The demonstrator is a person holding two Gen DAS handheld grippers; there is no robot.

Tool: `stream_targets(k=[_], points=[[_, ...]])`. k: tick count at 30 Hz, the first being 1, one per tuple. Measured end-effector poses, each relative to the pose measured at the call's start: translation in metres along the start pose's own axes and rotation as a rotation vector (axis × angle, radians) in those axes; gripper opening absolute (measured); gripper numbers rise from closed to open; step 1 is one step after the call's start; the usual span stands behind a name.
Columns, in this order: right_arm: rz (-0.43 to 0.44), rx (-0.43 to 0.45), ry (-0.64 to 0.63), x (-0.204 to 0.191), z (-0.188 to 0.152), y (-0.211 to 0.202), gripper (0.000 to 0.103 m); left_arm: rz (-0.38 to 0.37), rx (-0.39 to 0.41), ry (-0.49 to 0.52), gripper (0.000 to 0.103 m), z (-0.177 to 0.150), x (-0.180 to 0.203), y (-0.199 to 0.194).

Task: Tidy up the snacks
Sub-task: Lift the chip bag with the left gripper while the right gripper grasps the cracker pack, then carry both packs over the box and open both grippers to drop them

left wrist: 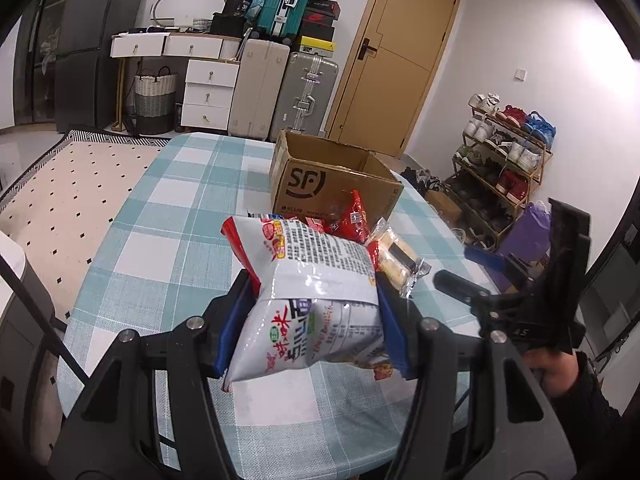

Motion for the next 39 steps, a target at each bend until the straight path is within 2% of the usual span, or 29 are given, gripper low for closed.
stream_targets(k=[3, 5, 9, 12, 15, 21, 24, 39], points=[[0.034, -0.031, -0.028, -0.002, 0.002, 0.025, 0.102, 0.018, -0.006, -0.017, 0.056, 0.001, -0.005, 0.007], [0.021, -0.061, -0.074, 0.000, 0.002, 0.044, 0.101, 0.023, -0.007, -0.029, 0.056, 0.001, -0.008, 0.011], [0.012, -0.130, -0.140, 0.006, -0.004, 0.080, 0.085, 0.044, -0.016, -0.033, 0.056, 0.000, -0.015, 0.015], [0.018, -0.185, -0.151, 0.010, -0.010, 0.098, 0.081, 0.051, -0.027, -0.044, 0.056, 0.000, -0.020, 0.023], [0.032, -0.198, -0.148, 0.009, -0.013, 0.103, 0.074, 0.054, -0.033, -0.053, 0.056, -0.001, -0.022, 0.030], [0.047, -0.176, -0.127, 0.008, -0.013, 0.095, 0.058, 0.059, -0.044, -0.050, 0.056, -0.002, -0.020, 0.041], [0.073, -0.159, -0.083, 0.008, -0.011, 0.087, 0.057, 0.055, -0.048, -0.050, 0.056, -0.003, -0.018, 0.042], [0.100, -0.010, -0.048, -0.006, 0.011, 0.023, 0.057, 0.041, -0.023, -0.008, 0.057, -0.004, -0.001, 0.029]])
Point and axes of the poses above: each gripper's, at about its wrist camera, not at the fingertips, and y roughly the way its jaws point, x to its right, z to its top, the point moved 8 cm from there along y, roughly the way its jaws point, and after that the axes turned 11 degrees about -y, right-handed, at the moved point
